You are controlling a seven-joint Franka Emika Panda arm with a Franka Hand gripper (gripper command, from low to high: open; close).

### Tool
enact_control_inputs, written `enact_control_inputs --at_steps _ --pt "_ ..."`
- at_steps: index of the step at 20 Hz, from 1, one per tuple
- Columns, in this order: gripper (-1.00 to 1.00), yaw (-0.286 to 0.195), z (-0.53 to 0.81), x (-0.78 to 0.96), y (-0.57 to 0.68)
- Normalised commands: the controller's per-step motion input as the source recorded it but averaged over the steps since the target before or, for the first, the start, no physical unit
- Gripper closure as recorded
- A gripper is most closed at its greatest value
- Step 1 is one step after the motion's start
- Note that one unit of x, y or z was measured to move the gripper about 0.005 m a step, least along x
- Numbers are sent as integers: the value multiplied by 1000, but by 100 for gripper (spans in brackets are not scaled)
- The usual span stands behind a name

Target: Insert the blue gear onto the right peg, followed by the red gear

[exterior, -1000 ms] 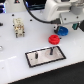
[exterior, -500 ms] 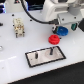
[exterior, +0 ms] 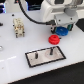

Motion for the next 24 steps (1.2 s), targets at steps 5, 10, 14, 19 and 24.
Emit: enact_control_inputs --at_steps 5,10,14,19,24 --pt "100 0 -38 -63 5" --pt "100 0 404 145 -15" --pt "100 0 557 426 -94" --pt "100 0 501 588 -238" --pt "100 0 445 623 -368"
